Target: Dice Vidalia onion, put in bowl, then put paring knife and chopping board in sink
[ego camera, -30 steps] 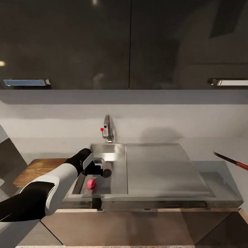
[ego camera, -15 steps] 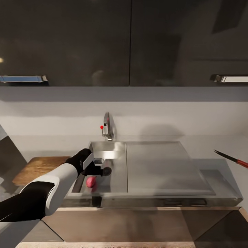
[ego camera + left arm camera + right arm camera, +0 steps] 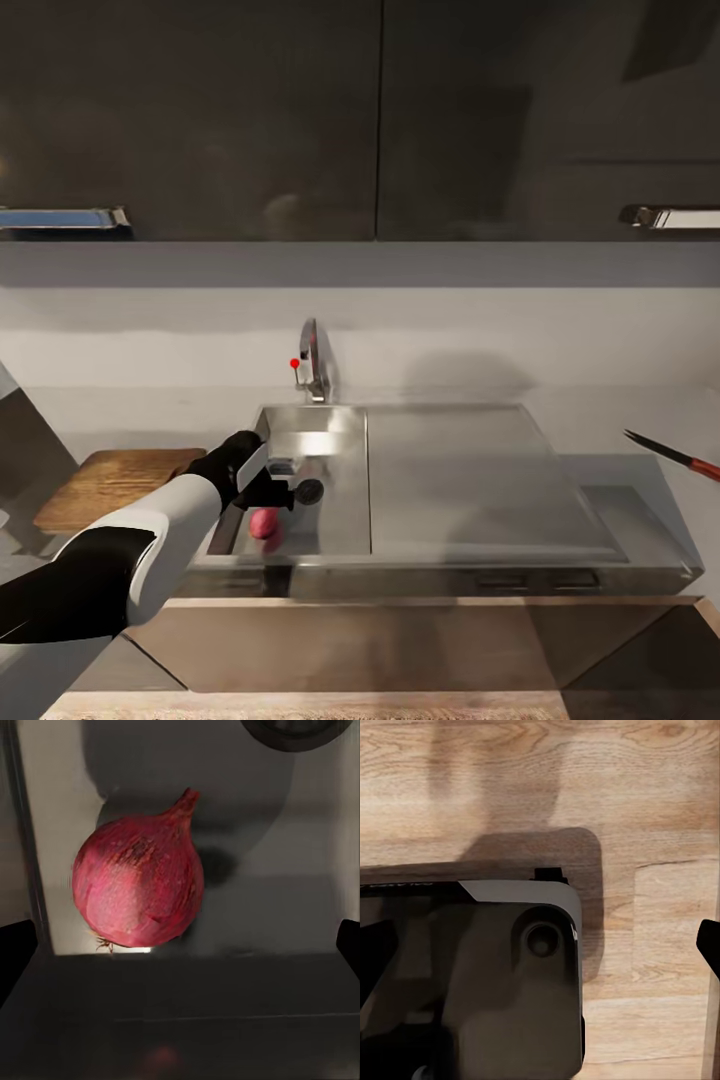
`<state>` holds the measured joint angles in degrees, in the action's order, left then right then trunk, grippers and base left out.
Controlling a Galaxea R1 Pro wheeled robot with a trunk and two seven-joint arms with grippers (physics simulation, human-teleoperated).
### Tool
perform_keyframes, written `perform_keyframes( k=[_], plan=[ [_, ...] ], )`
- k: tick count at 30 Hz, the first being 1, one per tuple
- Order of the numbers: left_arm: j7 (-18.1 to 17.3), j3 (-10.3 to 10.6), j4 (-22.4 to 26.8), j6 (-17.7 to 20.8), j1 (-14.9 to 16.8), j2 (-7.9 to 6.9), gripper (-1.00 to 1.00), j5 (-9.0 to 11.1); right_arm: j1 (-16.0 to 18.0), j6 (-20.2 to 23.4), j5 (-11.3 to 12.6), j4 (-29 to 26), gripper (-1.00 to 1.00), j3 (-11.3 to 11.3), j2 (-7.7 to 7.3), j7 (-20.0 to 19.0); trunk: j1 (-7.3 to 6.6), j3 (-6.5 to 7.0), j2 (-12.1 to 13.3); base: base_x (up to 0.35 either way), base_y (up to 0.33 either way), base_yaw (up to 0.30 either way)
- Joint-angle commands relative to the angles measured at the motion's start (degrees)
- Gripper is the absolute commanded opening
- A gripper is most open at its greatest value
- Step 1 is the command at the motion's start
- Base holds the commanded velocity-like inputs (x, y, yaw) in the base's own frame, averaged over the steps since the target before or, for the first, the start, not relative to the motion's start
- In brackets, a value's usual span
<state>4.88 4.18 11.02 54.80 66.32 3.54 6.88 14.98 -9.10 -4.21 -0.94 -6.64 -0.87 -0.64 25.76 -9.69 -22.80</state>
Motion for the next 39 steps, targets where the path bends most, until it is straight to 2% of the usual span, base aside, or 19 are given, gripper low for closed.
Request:
perform_keyframes(
  k=[1,13,39],
  plan=[
    [0.45,0.39,0.08,0.22,0.04,-0.11,1.0,0.71,0.05,-0.22,-0.44,0.07,1.0,-0.48,-0.01,-0.07,0.03,-0.21,-0.12,0.0,0.0,0.0],
    [0.47,0.39,0.28,0.22,0.04,-1.21,1.0,0.68,0.05,-0.22,-0.42,0.07,1.0,-0.48,-0.01,-0.07,0.03,-1.31,-0.12,0.0,0.0,0.0],
    [0.4,0.57,0.4,0.22,0.04,-1.23,1.0,0.65,0.05,-0.22,-0.44,0.07,1.0,-0.46,-0.01,-0.07,0.03,-3.69,-0.12,0.001,0.0,0.0]
  ],
)
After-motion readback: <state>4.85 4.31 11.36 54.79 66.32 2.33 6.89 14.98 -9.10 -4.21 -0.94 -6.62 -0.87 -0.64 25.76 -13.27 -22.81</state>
